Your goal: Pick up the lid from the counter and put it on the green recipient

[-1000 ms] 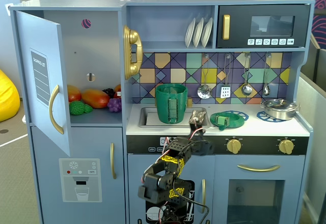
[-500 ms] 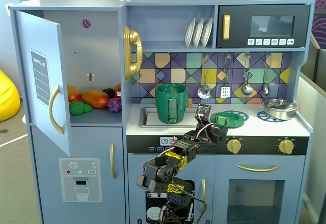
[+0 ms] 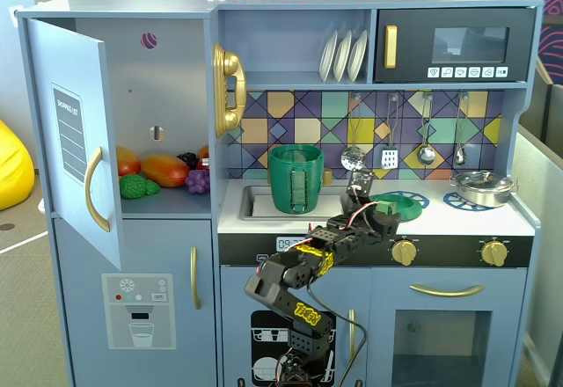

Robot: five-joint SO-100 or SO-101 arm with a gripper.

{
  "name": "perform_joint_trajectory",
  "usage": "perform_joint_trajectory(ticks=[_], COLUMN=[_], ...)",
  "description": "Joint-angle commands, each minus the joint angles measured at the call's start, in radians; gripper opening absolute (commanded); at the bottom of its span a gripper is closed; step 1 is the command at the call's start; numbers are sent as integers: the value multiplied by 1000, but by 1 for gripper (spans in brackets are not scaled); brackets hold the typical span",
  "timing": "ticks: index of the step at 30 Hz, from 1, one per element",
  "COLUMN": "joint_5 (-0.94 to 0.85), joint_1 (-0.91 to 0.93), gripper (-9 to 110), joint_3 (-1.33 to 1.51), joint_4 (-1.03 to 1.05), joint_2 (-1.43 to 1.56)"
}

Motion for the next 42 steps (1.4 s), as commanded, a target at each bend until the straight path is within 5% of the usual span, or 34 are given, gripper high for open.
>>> perform_joint_trajectory(ticks=[1, 24, 32, 42], joint_5=[8, -3, -61, -23], joint_1=[-14, -67, -86, -92], gripper=[41, 32, 0, 0], joint_3=[-140, -414, -417, -416], joint_4=[-35, -11, 66, 6], joint_2=[-64, -380, -399, -350])
